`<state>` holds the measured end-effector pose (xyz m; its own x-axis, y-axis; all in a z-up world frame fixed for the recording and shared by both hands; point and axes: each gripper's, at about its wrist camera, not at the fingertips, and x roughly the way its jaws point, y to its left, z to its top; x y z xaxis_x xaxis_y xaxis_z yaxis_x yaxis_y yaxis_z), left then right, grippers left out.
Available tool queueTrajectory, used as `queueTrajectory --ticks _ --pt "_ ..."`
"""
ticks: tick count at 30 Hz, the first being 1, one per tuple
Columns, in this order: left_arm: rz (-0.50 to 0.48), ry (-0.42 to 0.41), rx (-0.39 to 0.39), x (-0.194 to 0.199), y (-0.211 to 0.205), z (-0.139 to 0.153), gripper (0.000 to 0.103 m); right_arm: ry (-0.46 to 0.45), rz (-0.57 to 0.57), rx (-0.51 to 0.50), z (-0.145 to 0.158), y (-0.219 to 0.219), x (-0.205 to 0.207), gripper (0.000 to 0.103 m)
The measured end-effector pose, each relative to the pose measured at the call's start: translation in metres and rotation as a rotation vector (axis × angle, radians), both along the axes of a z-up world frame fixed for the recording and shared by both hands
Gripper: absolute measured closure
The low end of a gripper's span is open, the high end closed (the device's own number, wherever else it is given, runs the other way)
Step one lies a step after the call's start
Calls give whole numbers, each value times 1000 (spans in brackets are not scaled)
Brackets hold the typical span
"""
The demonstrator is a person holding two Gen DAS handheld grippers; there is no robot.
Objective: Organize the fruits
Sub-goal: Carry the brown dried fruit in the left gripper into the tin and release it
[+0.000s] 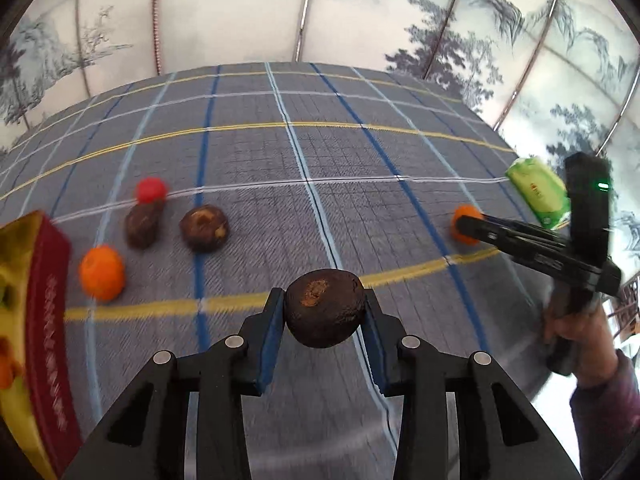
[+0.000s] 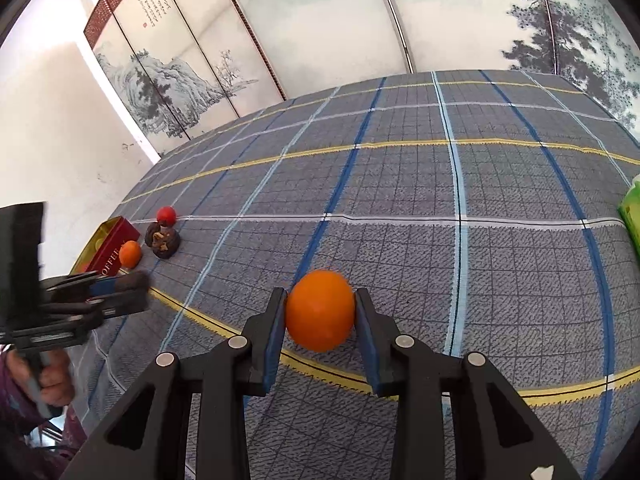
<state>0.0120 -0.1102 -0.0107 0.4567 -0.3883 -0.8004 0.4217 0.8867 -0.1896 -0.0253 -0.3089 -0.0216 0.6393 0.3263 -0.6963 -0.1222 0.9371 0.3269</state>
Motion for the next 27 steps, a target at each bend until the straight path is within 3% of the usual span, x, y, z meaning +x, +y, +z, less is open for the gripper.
queueTrajectory --ticks 7,12,20,27 --pt "46 -37 -21 -38 45 28 64 22 -11 -23 -2 1 2 71" --pt "132 -63 -32 -48 94 43 64 31 -10 -44 -3 4 4 71" --pt "283 -136 66 -45 162 45 64 33 -12 -51 -4 5 4 71" --pt "357 -174 168 -29 197 35 64 33 -12 -64 -4 6 5 71"
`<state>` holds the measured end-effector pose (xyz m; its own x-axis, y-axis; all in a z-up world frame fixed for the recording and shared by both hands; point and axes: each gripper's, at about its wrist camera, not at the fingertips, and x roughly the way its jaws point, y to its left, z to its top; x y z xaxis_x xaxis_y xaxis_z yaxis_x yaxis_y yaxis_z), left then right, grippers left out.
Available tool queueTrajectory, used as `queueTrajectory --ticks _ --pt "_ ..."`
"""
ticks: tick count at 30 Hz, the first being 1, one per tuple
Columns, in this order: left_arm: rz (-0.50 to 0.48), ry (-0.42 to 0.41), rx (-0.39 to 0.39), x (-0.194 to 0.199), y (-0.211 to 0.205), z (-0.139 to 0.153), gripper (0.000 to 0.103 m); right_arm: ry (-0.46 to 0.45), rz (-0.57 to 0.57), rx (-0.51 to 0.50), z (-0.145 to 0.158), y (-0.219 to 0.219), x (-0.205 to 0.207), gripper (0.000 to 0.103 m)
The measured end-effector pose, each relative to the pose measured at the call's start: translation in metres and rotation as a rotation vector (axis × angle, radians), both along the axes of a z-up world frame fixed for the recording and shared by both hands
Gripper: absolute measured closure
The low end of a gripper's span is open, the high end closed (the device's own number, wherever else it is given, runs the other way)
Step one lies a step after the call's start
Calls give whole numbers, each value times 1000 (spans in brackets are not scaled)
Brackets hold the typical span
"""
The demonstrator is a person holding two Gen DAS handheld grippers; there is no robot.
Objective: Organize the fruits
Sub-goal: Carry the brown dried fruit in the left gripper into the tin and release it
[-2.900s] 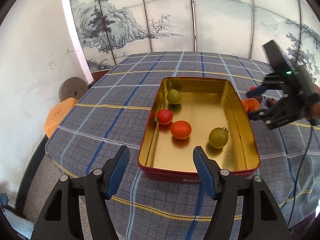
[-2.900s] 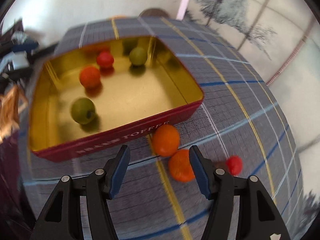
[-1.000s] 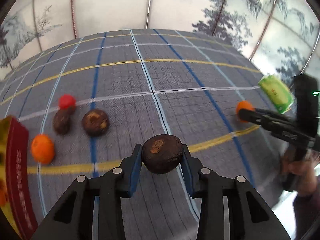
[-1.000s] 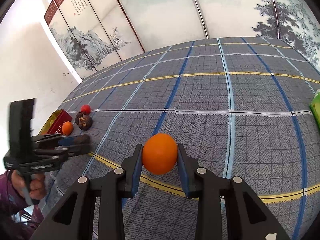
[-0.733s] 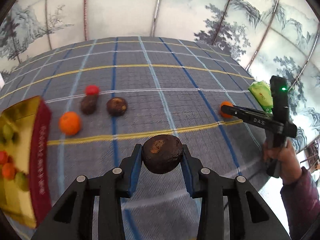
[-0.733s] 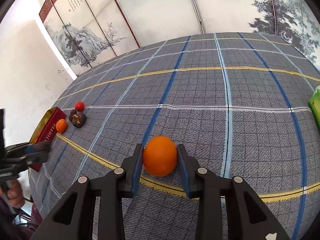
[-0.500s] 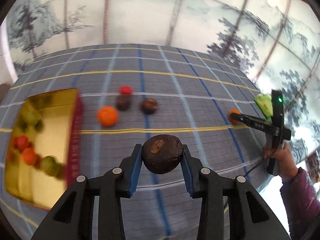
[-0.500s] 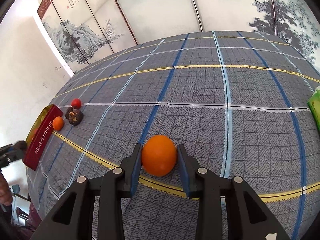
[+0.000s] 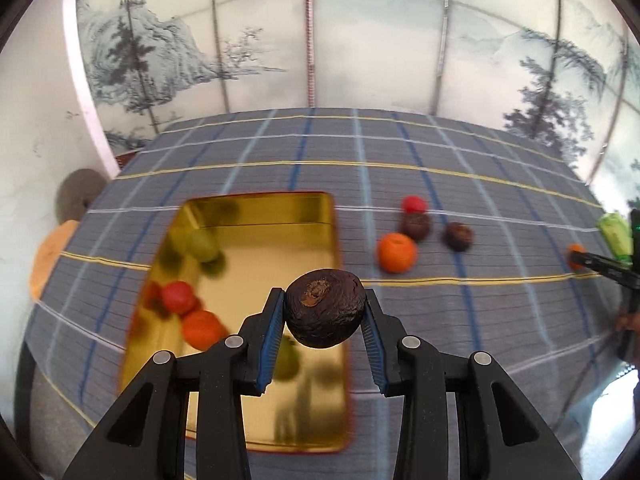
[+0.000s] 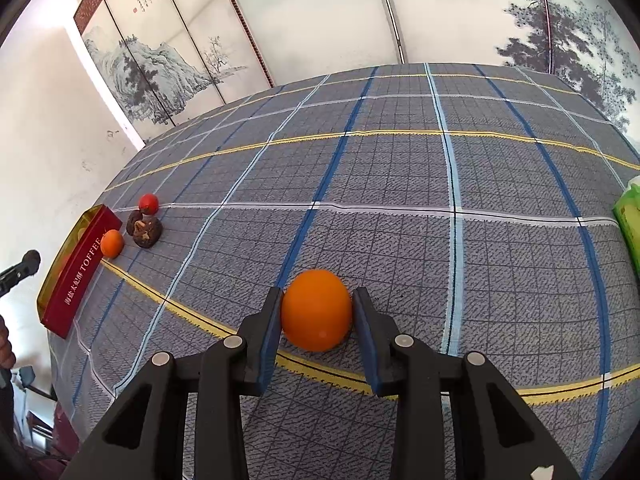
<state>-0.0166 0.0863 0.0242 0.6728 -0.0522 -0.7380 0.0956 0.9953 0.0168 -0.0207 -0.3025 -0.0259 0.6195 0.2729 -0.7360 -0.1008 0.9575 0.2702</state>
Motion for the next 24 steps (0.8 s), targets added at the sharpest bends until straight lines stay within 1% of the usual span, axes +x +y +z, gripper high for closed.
queueTrajectory --ticks 8,18,24 --pt "37 45 26 17 23 -13 64 0 -1 -14 0 1 0 71" --pt "46 92 94 38 27 -25 64 0 -1 -14 0 1 0 71" --pt "58 106 138 48 29 -31 63 0 -1 -14 0 1 0 71"
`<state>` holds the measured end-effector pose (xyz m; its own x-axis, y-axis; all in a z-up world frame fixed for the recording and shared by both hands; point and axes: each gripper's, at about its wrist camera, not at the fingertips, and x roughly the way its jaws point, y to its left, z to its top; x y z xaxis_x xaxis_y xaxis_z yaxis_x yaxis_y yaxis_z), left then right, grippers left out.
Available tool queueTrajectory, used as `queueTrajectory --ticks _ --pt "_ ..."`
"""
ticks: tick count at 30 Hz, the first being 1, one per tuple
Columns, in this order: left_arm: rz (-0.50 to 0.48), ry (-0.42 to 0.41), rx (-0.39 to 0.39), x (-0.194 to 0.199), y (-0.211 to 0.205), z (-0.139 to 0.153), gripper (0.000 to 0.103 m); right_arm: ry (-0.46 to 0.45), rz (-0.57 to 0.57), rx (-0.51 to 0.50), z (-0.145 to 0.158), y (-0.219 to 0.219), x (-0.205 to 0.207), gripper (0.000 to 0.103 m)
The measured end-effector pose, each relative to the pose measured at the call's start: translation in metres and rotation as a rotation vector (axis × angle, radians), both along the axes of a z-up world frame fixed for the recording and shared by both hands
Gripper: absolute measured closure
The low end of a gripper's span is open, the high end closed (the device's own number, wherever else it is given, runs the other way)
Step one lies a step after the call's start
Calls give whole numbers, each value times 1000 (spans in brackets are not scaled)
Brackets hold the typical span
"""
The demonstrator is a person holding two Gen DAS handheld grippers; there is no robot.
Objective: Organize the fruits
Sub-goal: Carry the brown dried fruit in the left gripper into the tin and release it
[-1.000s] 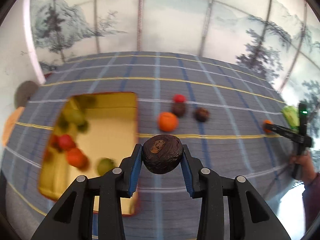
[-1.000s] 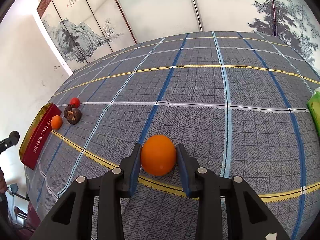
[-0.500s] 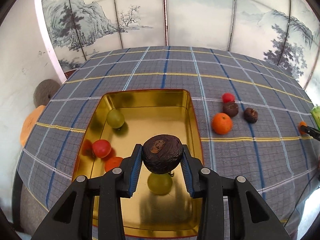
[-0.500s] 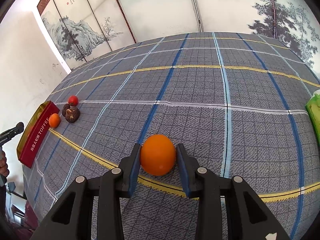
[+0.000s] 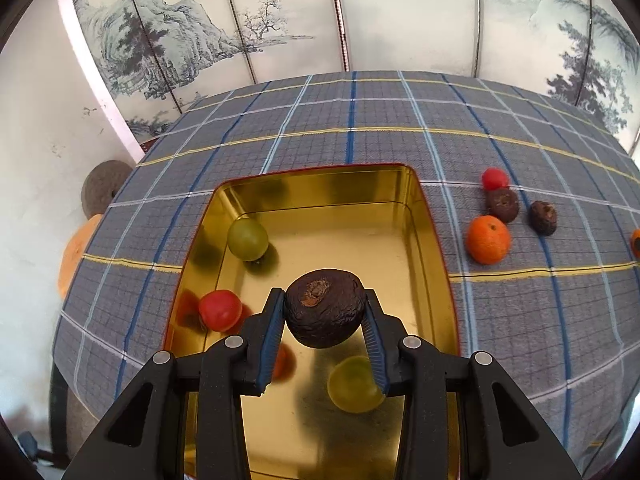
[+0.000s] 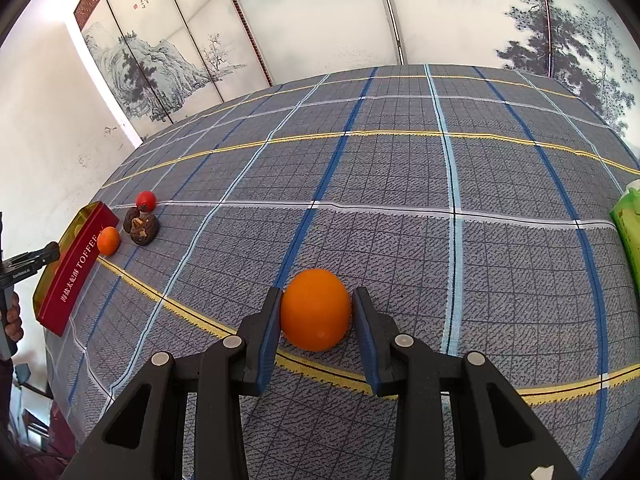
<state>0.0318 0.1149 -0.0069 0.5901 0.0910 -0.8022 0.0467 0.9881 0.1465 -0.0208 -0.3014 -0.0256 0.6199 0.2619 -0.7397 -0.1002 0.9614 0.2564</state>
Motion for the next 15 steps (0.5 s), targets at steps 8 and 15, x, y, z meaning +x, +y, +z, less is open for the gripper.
queueTrajectory --ticks 8,15 --pt "29 -16 43 4 0 1 45 0 0 1 0 0 0 71" --pt "38 -32 29 -7 1 7 41 -1 0 4 0 0 0 71"
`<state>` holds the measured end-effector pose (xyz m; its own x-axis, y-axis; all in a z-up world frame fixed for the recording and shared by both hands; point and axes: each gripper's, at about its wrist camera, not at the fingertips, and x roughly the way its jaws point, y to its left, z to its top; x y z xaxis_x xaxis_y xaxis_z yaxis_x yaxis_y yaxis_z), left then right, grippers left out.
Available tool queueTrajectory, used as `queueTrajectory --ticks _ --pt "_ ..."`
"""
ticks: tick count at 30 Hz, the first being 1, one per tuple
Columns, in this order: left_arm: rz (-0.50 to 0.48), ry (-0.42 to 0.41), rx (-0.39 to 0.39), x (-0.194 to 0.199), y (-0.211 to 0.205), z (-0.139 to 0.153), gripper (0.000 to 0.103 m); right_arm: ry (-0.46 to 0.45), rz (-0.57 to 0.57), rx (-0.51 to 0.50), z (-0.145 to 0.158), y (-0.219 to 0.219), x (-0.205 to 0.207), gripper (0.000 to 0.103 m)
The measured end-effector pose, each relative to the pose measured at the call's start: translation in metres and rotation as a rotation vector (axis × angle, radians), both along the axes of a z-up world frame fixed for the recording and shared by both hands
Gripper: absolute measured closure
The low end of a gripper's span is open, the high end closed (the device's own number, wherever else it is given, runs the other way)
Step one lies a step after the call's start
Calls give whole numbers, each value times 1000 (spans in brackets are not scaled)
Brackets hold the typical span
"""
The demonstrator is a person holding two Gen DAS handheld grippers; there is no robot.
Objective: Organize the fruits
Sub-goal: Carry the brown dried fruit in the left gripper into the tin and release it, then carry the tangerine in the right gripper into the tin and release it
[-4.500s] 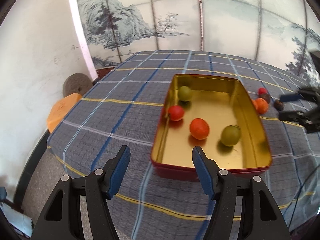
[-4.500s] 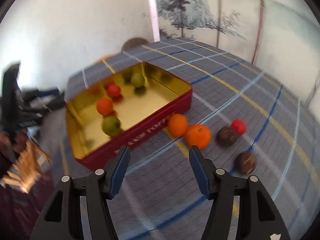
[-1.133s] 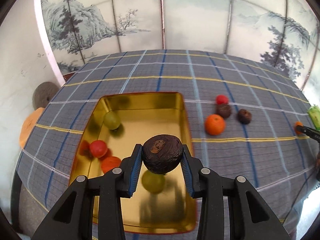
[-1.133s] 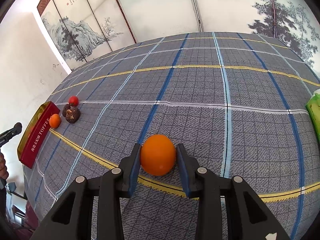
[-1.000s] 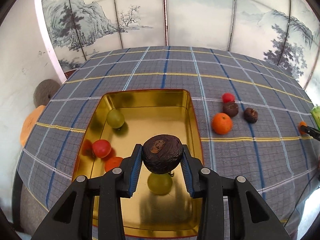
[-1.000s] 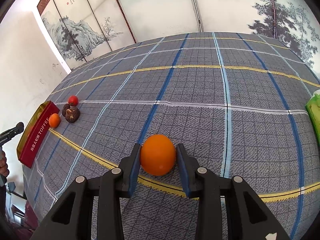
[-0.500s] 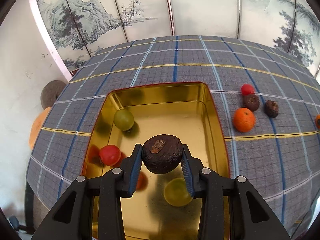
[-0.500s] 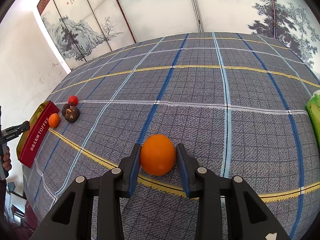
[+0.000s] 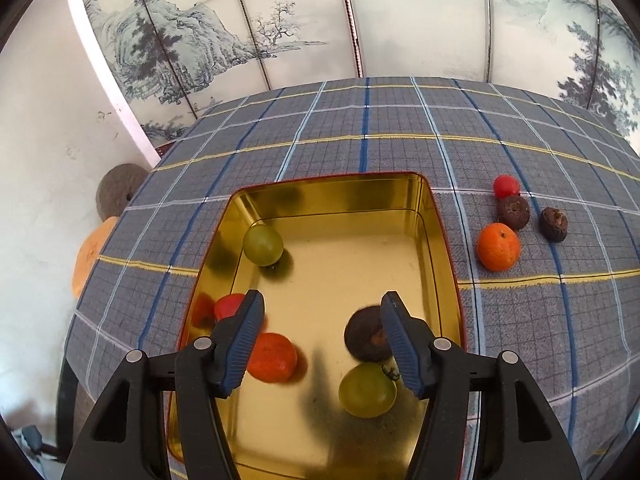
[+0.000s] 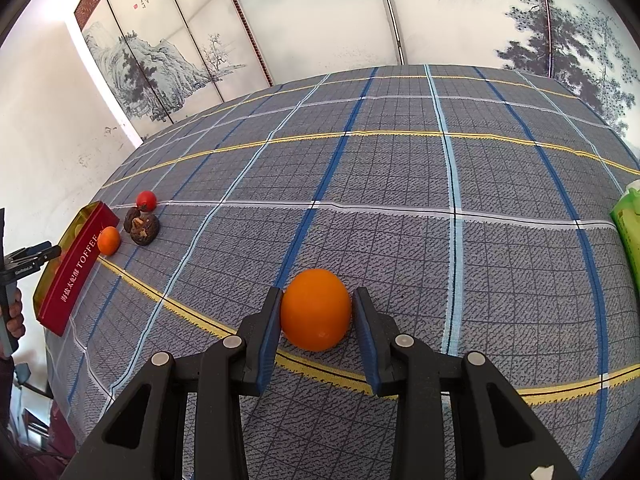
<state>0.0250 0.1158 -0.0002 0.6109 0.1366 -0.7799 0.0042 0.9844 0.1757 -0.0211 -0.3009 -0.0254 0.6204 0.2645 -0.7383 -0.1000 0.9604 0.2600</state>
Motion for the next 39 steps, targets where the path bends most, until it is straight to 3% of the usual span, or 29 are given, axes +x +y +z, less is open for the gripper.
queueTrajectory --ticks 16,24,29,33,36,39 --pt "41 -50 -75 -52 10 22 41 -33 -24 74 10 4 -18 70" --pt "35 -55 -80 -71 10 26 41 -64 15 88 24 31 -34 70" --pt "57 -39 -110 -76 22 23 41 -86 -12 -41 32 45 -32 70" --pt "62 -37 -114 -77 25 23 41 -45 -18 -114 27 43 -14 65" --pt "62 -31 -129 -76 25 21 41 -17 -23 -149 17 41 -2 61" --pt "53 -33 -119 -78 23 21 41 24 -27 -124 2 31 11 61"
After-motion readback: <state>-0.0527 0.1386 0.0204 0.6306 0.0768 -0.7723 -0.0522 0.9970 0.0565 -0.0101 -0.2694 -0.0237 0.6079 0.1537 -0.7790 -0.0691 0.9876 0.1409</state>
